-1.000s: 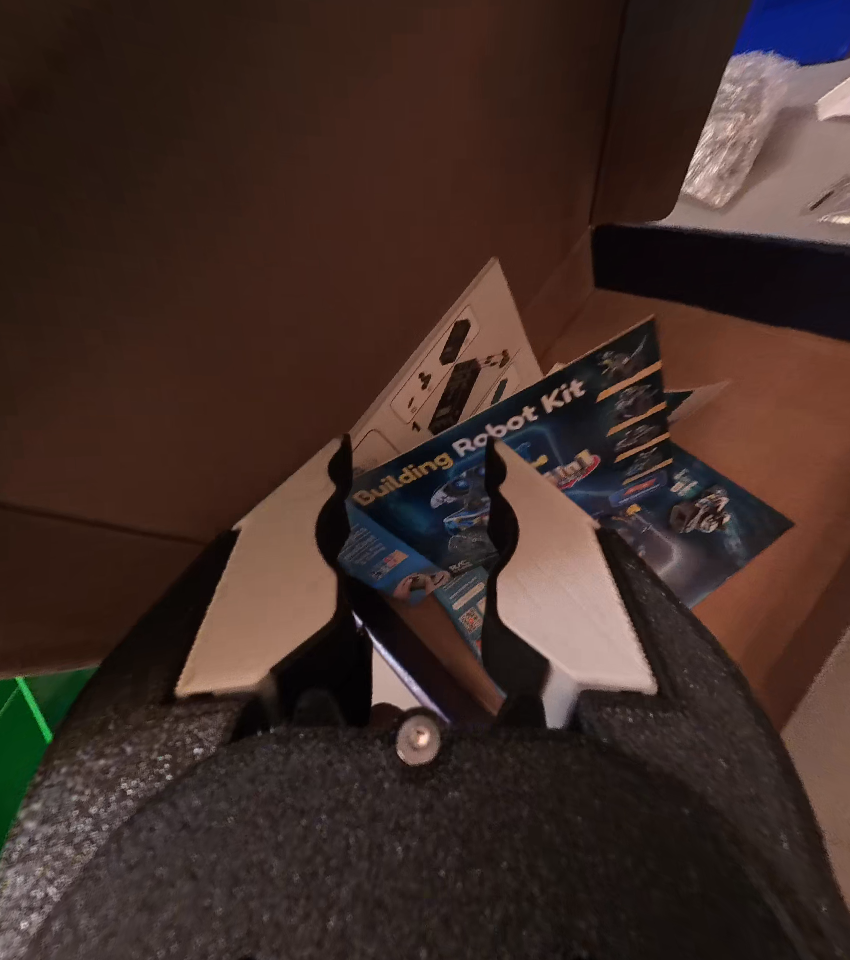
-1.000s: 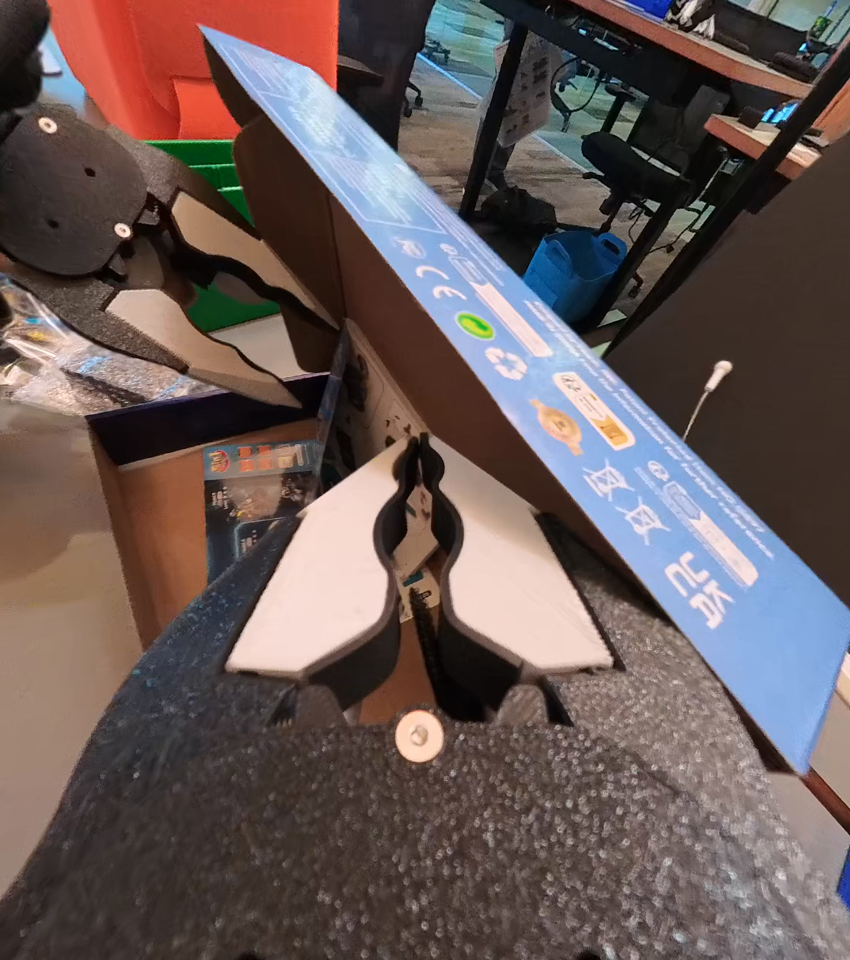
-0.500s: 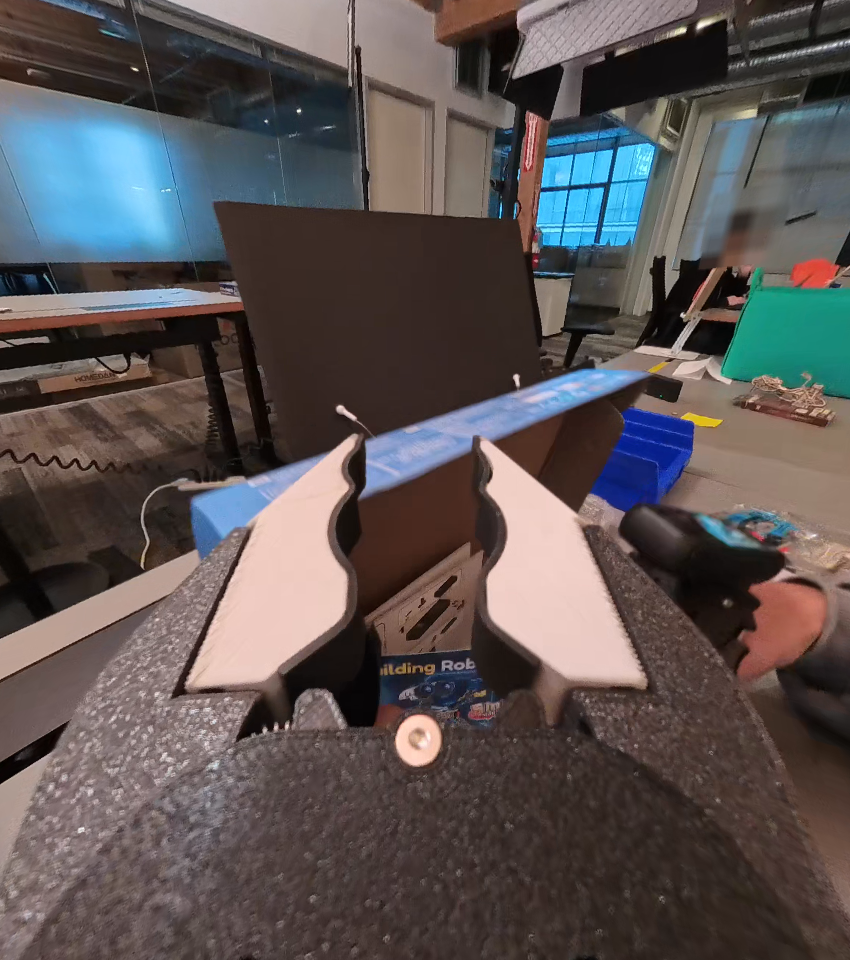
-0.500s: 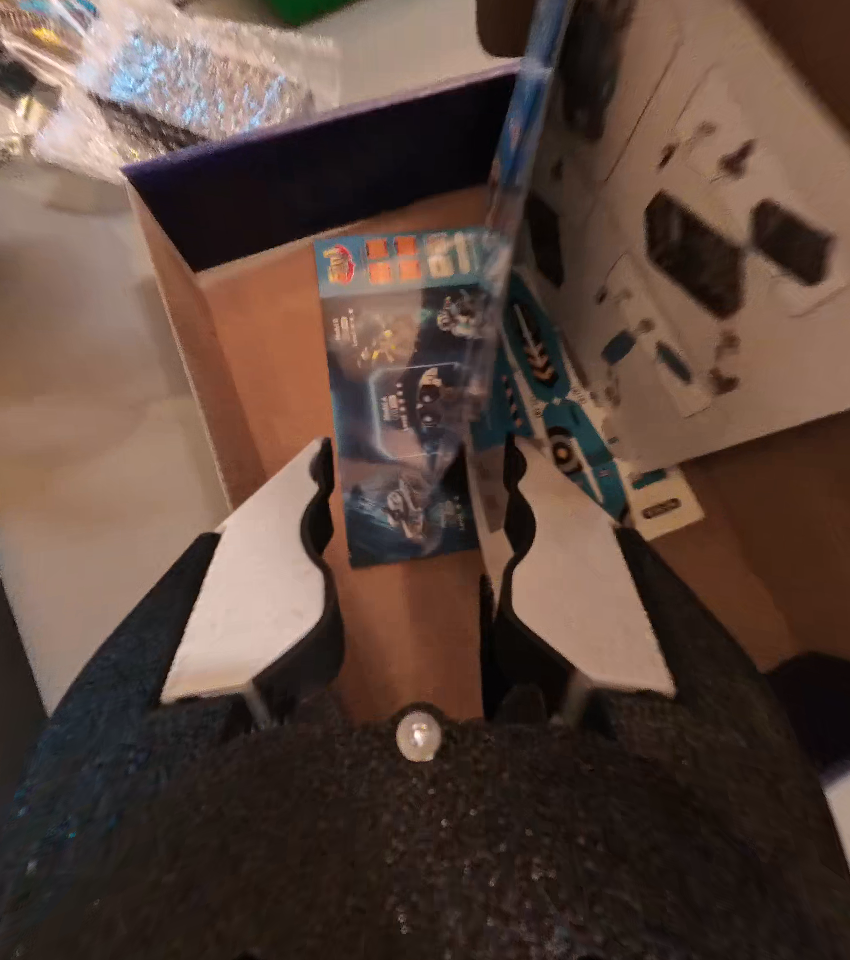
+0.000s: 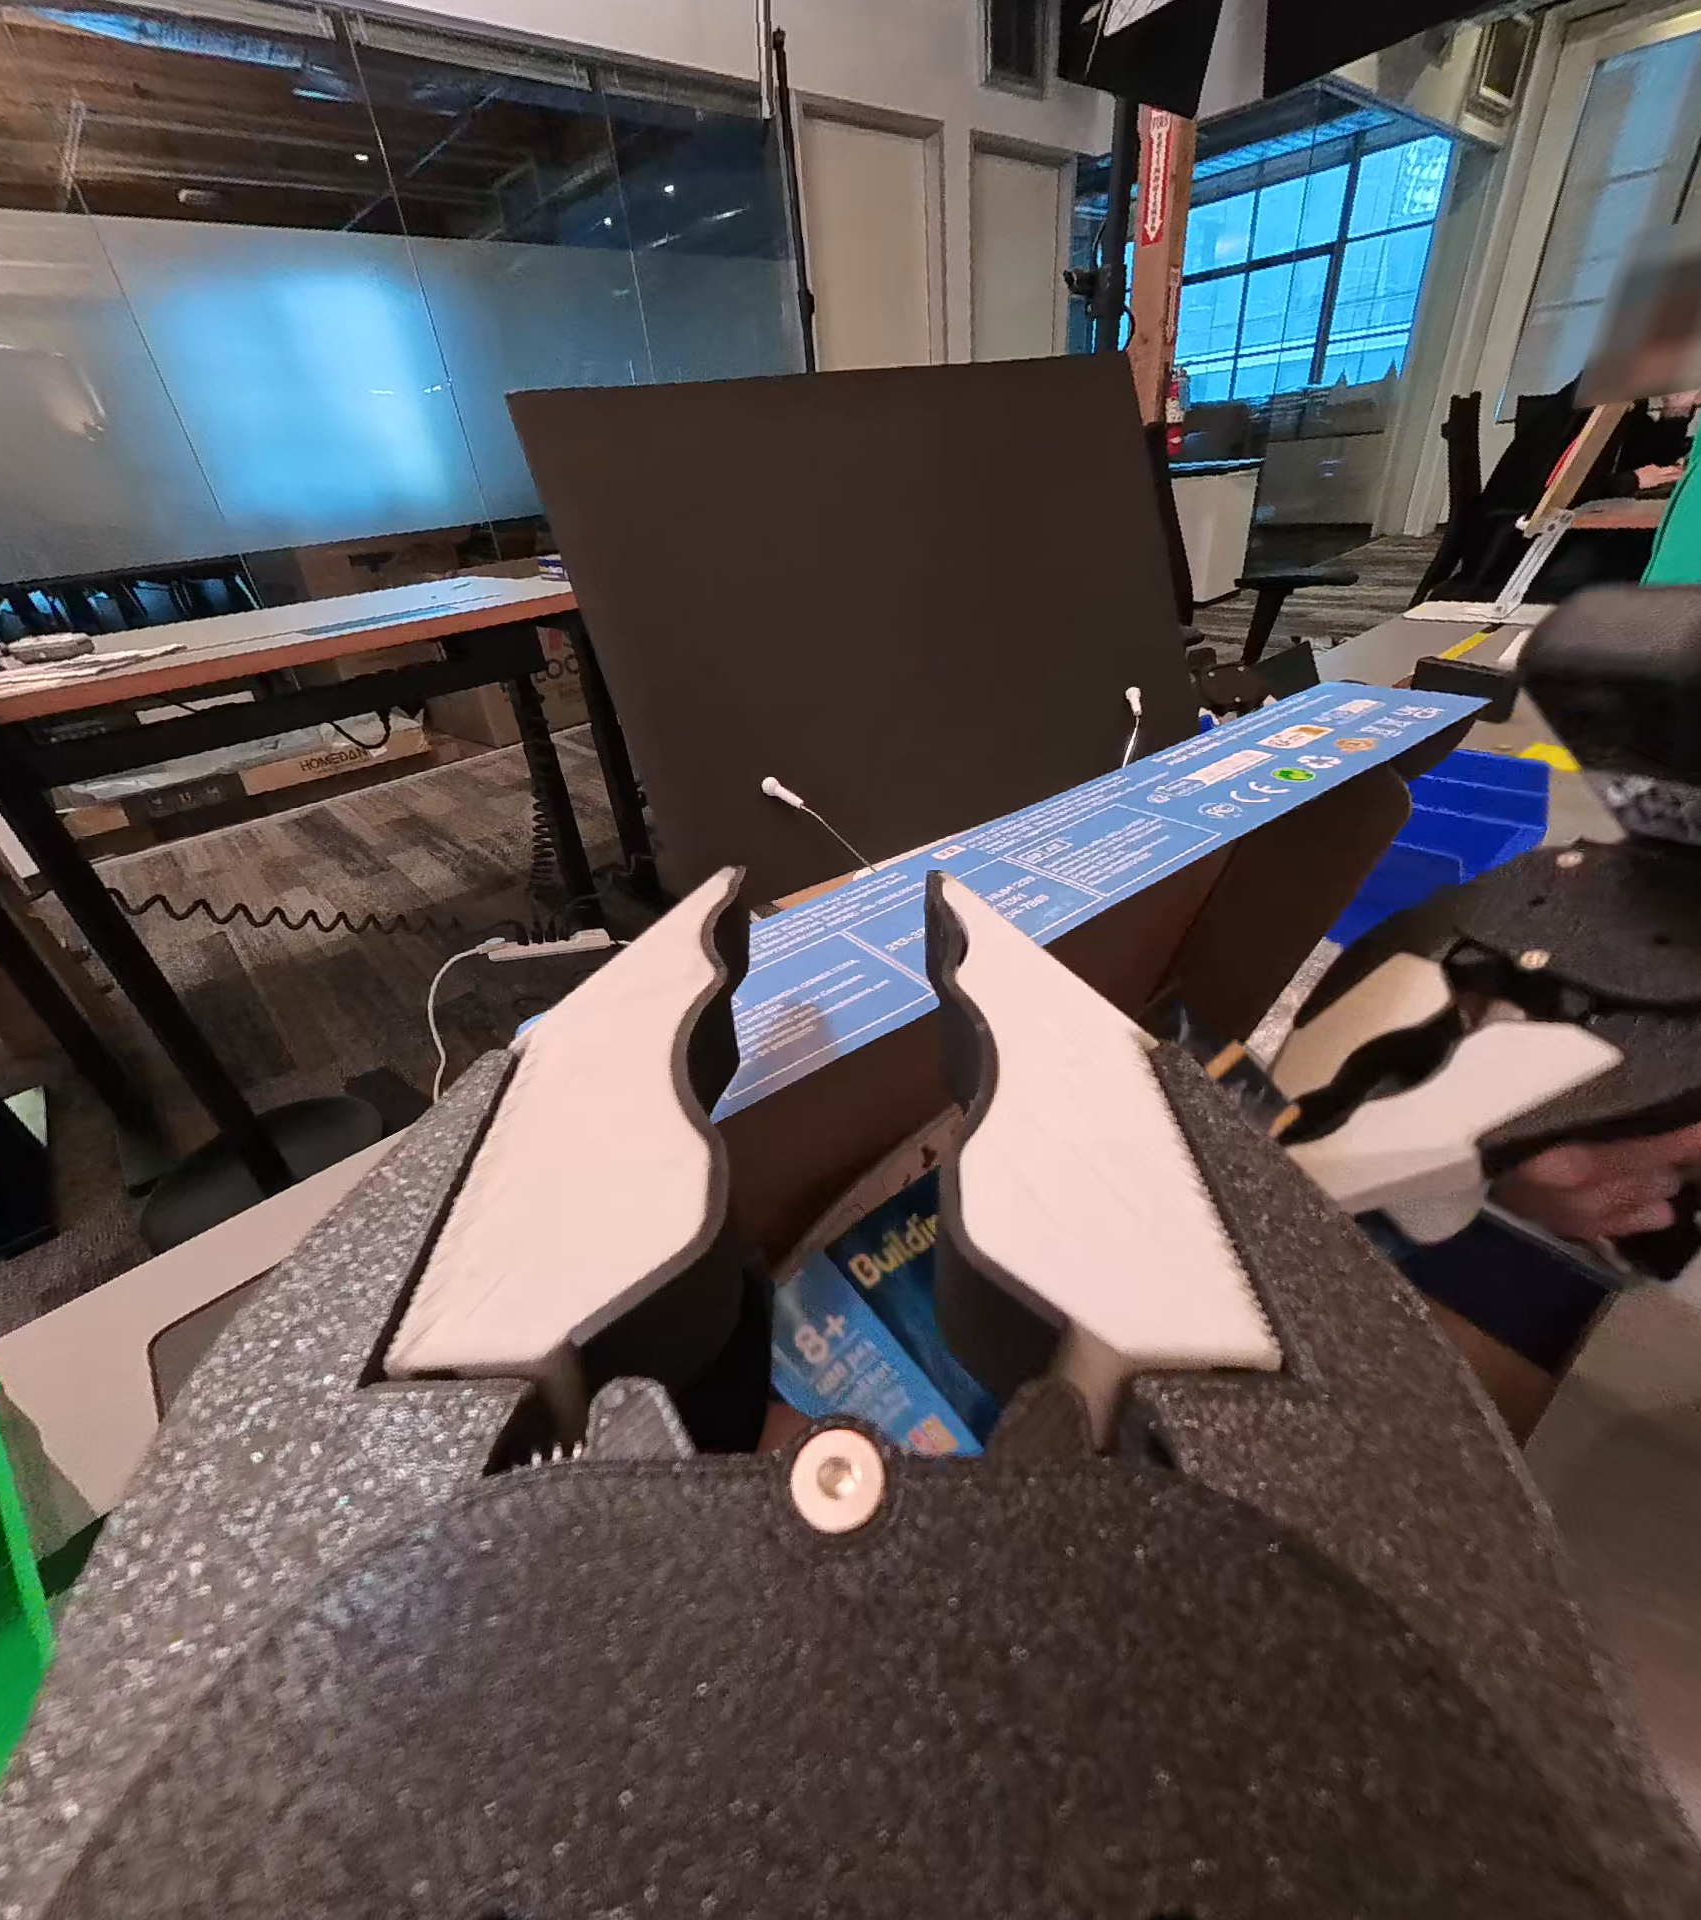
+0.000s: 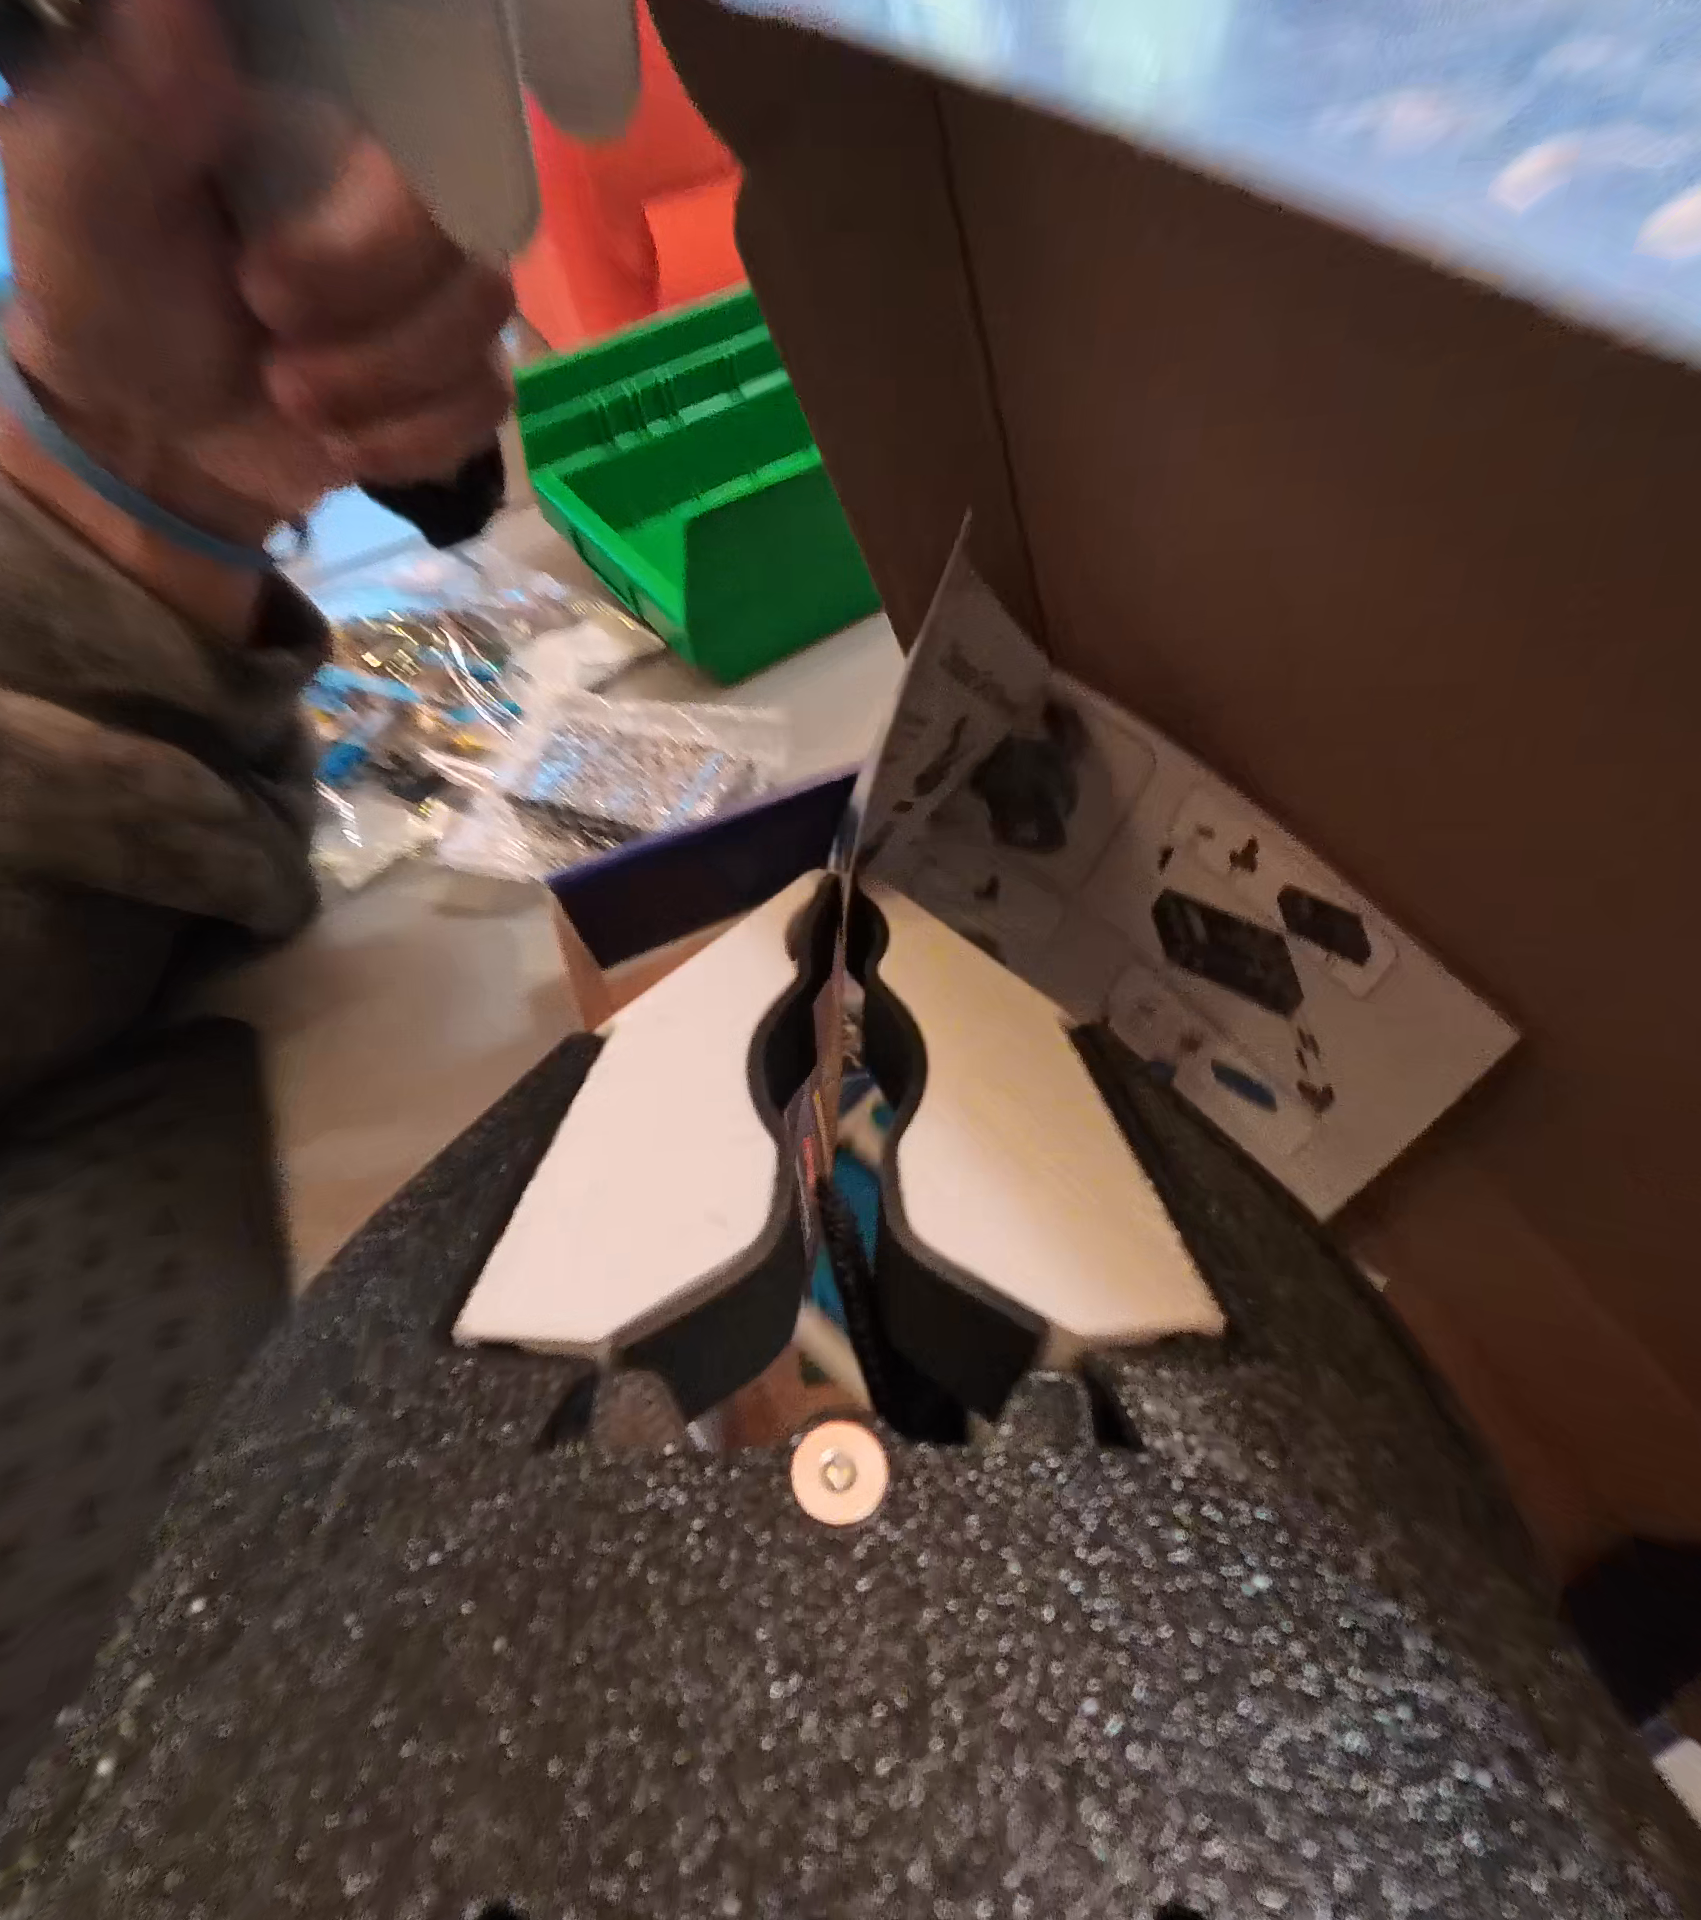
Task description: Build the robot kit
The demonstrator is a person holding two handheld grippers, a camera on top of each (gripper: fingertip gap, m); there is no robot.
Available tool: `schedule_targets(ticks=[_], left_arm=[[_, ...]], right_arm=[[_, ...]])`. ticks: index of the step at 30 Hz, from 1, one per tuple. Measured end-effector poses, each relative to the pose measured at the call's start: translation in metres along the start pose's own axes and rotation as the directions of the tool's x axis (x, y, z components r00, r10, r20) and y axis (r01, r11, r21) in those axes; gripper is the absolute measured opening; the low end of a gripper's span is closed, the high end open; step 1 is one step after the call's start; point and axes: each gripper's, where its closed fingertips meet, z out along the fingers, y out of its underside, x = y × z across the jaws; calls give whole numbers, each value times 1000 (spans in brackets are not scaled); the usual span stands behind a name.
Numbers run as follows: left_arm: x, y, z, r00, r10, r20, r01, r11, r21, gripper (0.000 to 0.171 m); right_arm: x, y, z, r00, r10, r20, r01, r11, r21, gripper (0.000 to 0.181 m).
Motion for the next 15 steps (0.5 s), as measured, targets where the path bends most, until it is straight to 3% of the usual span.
schedule_targets(ticks=[6, 12, 15], left_arm=[[2, -3, -2, 1000, 29, 6, -29, 1000, -1, 33], [8, -3, -1, 998, 56, 6, -56, 998, -6, 33], [7, 3, 2, 995, 94, 25, -94, 995, -33, 33]], right_arm=[[-10, -28, -33, 987, 136, 82, -141, 988, 64, 0], [42, 51, -37, 959, 154, -240, -207, 955, -215, 0], [74, 84, -40, 918, 55, -393, -184, 936, -299, 4]])
